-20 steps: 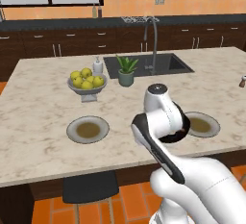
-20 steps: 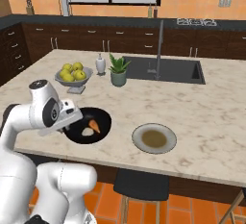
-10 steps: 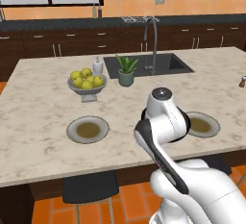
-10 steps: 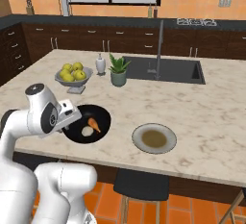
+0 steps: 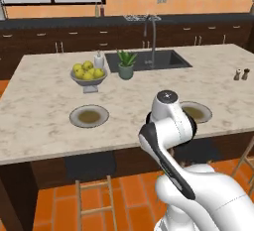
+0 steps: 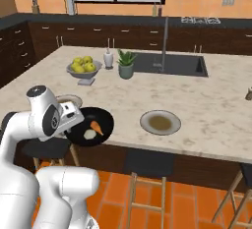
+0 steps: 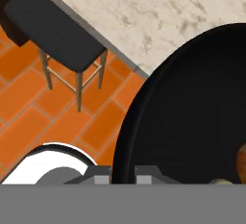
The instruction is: Pick the chicken drumstick and garlic from their plates and place them in the bowl. Then put the bowl in the fridge.
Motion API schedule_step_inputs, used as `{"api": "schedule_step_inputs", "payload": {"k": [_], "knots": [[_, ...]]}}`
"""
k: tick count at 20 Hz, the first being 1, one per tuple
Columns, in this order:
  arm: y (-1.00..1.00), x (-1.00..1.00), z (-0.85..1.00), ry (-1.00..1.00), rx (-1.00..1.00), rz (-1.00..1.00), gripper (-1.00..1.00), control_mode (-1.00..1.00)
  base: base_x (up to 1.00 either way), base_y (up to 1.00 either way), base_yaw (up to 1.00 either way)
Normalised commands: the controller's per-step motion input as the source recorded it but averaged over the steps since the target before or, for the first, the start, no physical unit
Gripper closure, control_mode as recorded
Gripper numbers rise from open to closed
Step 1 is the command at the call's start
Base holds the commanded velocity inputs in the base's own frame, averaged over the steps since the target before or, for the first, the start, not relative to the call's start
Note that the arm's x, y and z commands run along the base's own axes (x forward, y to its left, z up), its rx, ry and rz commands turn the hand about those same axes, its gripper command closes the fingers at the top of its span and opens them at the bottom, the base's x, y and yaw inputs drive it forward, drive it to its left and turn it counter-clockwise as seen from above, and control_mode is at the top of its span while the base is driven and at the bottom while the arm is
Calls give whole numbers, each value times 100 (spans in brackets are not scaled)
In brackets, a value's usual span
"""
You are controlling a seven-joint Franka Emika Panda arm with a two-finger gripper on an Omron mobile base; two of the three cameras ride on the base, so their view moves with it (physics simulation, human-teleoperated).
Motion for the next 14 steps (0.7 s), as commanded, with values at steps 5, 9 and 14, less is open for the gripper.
{"api": "schedule_step_inputs", "payload": {"k": [5, 9, 14], "knots": [[0, 0, 0, 0, 0, 0, 100, 100, -54, -1, -33], [0, 0, 0, 0, 0, 0, 100, 100, 1, 2, -78], [0, 0, 0, 0, 0, 0, 100, 100, 5, 1, -86]]}}
